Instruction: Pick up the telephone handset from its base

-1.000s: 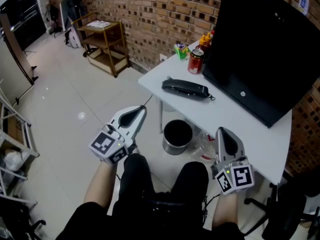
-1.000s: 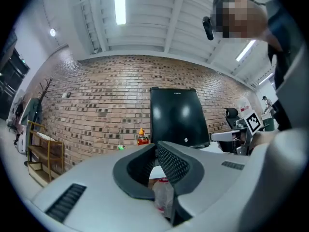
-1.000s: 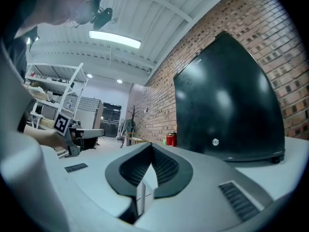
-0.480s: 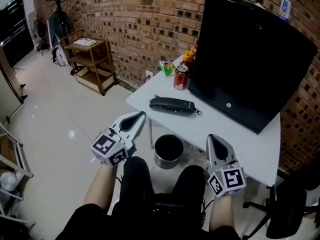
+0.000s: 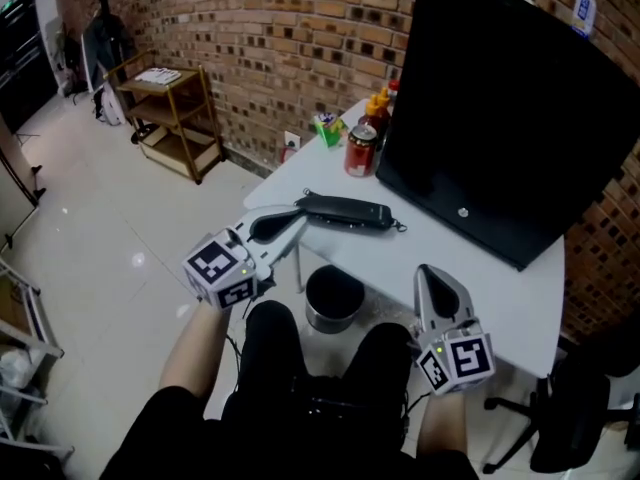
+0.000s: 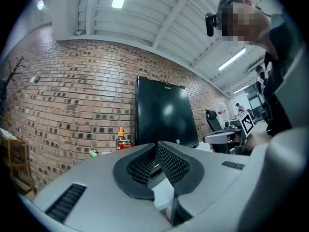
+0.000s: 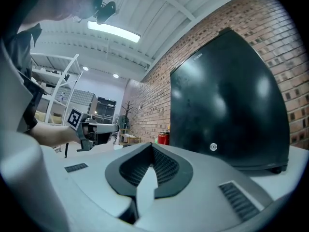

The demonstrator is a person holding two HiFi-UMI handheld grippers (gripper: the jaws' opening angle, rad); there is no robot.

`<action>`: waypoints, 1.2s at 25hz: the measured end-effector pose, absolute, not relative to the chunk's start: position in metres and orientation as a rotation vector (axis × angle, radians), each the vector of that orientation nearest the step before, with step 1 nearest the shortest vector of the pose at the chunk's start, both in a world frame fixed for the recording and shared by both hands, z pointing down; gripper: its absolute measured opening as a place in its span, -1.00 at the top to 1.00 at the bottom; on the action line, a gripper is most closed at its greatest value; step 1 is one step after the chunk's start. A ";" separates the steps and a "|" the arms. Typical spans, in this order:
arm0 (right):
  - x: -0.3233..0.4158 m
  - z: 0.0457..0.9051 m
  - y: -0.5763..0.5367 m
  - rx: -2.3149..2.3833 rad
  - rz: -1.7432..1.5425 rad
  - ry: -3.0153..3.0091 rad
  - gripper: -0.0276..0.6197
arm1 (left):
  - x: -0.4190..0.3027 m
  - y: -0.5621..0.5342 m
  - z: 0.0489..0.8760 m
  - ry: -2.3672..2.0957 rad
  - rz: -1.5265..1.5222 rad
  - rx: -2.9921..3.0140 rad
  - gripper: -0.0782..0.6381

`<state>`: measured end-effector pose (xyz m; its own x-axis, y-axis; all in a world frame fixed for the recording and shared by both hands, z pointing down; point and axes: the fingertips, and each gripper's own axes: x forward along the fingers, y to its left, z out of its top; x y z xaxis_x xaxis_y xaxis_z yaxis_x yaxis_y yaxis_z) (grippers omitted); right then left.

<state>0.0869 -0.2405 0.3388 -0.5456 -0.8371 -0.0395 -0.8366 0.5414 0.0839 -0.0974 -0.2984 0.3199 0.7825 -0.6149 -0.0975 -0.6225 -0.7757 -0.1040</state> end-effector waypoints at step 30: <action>0.109 0.338 -0.250 1.550 -0.129 -2.709 0.89 | -0.013 -0.359 0.370 -0.004 -0.931 -2.765 0.06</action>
<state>0.1086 -0.2503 0.3377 -0.5072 -0.8615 -0.0257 -0.8600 0.5039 0.0807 -0.0132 -0.3590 0.3699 0.7988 -0.0683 0.5977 0.0732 -0.9751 -0.2093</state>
